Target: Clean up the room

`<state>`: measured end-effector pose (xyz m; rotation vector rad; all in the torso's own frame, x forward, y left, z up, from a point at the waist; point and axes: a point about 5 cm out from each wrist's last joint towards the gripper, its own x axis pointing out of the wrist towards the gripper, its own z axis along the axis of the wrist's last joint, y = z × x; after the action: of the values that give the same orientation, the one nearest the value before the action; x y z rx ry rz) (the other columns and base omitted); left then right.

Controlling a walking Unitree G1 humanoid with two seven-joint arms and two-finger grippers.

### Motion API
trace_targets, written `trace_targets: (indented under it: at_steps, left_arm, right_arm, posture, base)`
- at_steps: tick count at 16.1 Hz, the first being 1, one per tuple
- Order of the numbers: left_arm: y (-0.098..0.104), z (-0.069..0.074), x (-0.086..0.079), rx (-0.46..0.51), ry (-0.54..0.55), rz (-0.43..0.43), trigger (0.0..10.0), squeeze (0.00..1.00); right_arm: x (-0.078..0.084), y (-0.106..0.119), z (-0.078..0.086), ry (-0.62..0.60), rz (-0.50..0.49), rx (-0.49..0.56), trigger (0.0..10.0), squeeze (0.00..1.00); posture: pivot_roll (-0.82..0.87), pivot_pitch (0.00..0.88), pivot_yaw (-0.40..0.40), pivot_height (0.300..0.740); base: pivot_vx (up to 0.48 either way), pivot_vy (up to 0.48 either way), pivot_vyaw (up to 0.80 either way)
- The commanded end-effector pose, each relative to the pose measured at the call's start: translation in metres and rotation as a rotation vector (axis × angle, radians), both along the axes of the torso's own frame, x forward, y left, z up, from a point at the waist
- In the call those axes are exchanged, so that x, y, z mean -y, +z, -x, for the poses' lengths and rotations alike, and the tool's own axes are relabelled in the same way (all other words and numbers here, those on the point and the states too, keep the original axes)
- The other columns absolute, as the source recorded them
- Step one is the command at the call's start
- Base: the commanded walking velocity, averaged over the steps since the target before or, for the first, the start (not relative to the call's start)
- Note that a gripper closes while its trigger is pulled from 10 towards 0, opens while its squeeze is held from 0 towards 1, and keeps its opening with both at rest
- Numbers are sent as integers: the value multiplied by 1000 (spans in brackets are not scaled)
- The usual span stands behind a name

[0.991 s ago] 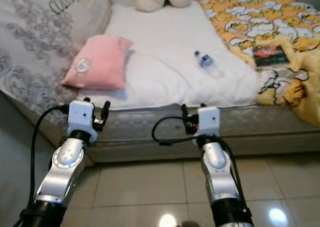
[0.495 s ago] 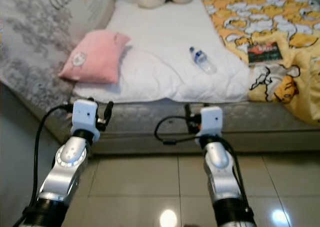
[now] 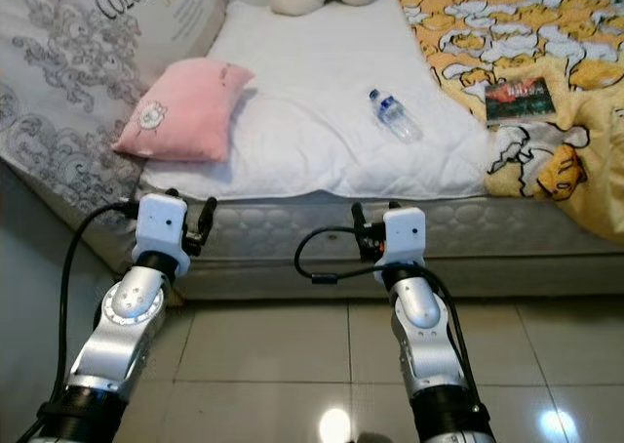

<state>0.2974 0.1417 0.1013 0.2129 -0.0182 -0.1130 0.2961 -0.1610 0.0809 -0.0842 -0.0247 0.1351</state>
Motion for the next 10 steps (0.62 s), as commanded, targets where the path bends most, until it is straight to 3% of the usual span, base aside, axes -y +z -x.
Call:
trace_targets:
  at_steps: [1,6,10]
  left_arm:
    - [1,-2,-2,0,-7,-18,10000,0]
    - [1,-3,-4,-1,10,13,10000,0]
    - [-4,-1,-7,-21,20,27,10000,0]
  right_arm:
    - [-3,2,-2,8,3,13,10000,0]
    - [-4,4,-2,10,3,19,10000,0]
    - [-3,4,-3,7,5,20,10000,0]
  posture:
    - [-122,0,144,740]
    - [-123,0,143,740]
    - [-126,0,144,740]
  base:
    - [0,-472,0]
    - [0,-471,0]
    - [0,0,0]
